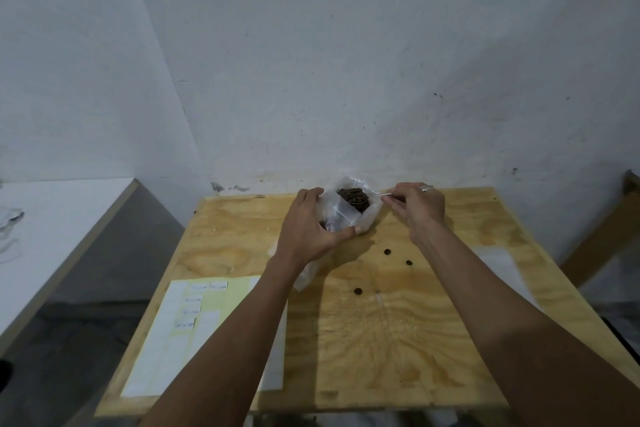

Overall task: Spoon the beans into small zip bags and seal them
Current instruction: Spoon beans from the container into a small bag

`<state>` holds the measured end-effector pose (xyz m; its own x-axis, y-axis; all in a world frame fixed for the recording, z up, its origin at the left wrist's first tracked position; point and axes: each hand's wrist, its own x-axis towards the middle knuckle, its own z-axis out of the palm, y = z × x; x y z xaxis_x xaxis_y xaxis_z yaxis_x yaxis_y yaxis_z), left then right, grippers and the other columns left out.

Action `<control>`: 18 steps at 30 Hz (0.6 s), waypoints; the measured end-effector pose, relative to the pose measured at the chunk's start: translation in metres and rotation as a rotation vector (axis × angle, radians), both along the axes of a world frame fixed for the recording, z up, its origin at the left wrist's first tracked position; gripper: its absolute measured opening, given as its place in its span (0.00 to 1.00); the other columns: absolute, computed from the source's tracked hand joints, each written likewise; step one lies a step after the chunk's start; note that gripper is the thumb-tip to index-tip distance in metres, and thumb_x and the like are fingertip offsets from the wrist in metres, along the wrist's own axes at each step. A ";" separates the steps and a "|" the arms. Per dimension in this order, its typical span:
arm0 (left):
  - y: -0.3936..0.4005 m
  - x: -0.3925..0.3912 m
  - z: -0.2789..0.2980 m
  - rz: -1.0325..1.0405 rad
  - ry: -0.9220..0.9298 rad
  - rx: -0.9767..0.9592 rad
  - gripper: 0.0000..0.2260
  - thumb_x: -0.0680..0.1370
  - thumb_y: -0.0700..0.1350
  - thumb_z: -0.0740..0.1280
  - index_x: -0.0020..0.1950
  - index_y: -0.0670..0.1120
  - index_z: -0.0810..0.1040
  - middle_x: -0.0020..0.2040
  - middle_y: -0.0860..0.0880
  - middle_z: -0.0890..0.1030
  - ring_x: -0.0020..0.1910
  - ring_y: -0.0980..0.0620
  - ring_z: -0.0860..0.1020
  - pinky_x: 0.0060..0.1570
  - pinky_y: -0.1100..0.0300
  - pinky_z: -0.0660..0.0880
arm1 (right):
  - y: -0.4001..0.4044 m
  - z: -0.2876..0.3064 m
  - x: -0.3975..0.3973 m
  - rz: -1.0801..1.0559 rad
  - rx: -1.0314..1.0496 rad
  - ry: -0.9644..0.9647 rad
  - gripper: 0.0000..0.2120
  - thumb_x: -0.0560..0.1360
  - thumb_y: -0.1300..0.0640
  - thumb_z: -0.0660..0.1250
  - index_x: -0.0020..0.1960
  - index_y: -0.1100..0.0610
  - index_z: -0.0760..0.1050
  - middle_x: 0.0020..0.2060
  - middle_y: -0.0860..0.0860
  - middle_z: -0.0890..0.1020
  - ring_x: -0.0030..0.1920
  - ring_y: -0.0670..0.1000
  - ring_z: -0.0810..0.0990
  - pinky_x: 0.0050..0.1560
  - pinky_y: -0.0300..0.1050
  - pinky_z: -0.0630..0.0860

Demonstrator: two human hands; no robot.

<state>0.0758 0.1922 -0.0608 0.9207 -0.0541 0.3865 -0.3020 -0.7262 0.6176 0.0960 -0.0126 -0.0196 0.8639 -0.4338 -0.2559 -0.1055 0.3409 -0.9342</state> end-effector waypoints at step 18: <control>-0.015 -0.010 0.021 0.057 -0.137 0.004 0.47 0.63 0.69 0.73 0.72 0.40 0.70 0.64 0.46 0.74 0.62 0.48 0.74 0.58 0.60 0.70 | -0.019 0.017 -0.046 0.193 0.078 -0.250 0.06 0.74 0.75 0.70 0.44 0.66 0.79 0.44 0.63 0.85 0.47 0.58 0.87 0.52 0.48 0.83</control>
<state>0.0659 0.1776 -0.0397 0.8611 -0.0051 0.5085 -0.3415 -0.7468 0.5706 0.0504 -0.0314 -0.0022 0.9685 -0.2437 -0.0512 0.0548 0.4089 -0.9109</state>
